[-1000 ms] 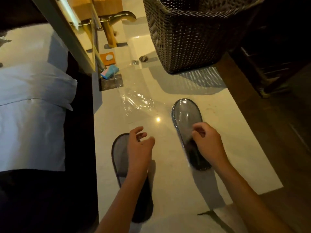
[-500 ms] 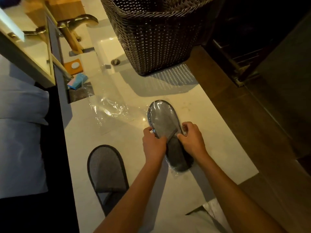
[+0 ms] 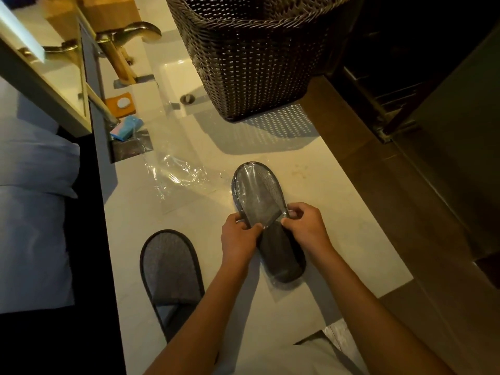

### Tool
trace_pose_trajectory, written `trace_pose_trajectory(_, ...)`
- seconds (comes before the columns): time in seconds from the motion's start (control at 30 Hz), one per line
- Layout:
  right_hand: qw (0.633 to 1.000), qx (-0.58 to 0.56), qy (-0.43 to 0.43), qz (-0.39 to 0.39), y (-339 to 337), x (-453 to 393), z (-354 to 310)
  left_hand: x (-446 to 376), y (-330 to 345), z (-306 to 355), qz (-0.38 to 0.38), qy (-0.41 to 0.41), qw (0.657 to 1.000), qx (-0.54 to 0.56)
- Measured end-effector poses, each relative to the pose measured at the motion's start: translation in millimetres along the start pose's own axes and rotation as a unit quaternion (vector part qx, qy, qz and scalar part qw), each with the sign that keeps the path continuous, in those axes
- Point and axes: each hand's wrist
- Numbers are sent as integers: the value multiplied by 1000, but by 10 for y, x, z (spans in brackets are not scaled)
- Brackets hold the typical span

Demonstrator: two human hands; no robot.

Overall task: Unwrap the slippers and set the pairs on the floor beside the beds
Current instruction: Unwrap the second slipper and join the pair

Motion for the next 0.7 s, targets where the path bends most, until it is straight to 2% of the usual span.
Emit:
trace_pose_trajectory(0.2,989,-120,29,-82,71,150,-237,181,-425,39,-22,39,996,83)
trace_pose_trajectory(0.33,978,-150,36,-141,161,228,-416,291,-735,126,-18,66,990,121)
trace_pose_trajectory(0.47,965,-174,14,-197,256,356,-586,371,-1008,172,-27,54,986,154)
trace_pose_trajectory(0.7,965,-150,-35,-211,463,683,-795,622,-1311,51,-52,59,985,152)
Point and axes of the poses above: each hand's wrist, its own x-axis away from the middle knuckle, its own y-axis out of the palm, z = x × y, and after that the axes turned 3 degrees about -z, right-handed
